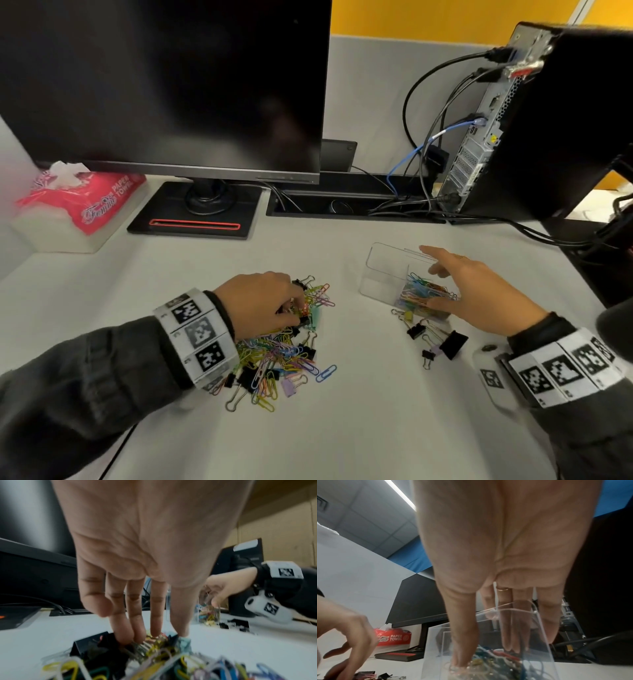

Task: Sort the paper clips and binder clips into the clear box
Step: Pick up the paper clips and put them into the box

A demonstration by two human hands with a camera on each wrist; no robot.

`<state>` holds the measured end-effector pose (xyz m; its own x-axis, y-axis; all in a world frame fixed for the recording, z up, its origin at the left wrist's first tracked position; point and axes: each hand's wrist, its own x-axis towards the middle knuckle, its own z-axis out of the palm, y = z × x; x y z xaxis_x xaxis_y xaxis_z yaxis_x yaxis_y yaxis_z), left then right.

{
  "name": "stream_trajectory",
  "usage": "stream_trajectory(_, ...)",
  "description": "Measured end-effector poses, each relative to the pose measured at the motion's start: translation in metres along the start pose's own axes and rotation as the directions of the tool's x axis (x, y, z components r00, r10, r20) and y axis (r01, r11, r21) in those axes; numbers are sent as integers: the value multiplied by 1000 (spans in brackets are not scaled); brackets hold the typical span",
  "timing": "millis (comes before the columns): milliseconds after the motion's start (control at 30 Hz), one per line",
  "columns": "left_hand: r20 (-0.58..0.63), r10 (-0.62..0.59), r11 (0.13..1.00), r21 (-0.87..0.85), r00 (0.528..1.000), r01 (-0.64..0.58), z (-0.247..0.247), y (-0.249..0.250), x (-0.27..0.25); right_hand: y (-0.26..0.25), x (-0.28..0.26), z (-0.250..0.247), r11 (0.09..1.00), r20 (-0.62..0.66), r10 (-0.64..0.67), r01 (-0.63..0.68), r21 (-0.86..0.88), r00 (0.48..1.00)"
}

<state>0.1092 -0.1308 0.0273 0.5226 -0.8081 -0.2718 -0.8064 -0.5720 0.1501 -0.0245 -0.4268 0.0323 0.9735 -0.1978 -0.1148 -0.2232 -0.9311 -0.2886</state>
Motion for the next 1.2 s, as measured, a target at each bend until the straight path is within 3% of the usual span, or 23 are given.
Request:
stream_trajectory(133,26,-26,992,125,999,22,5,3,11,6,2,0,999,8,0,-1,32,1000)
stream_trajectory(333,-28,-69,994,78,997,71,2,2,10,7,1,2,996,-5,-14,14,89,1000)
stream_trajectory(500,-164,-130,986,84,978,145,-14,16,-4,8,2,4,995,-25,-35,37,95,999)
stream_trajectory(600,-239,-78,996,33,968,88,-16,41,-1,7,2,6,995,-42,-39,43,93,998)
stream_trajectory(767,-81,52,991,-117,995,-61,4,79,27,7,2,6,995,-51,-37,42,88,998)
stream_trajectory(933,-67,138,937,-314,988,-152,4,83,39,7,2,6,996,-49,-43,46,80,998)
stream_trajectory(1000,-68,86,963,-249,994,-100,-2,69,38,7,1,6,995,-49,-42,46,85,998)
stream_trajectory(1100,43,-73,994,83,996,69,-5,40,37,7,2,7,996,-48,-36,40,80,998)
stream_trajectory(1200,41,-108,985,139,993,101,3,26,36,6,3,7,996,-51,-31,35,80,998)
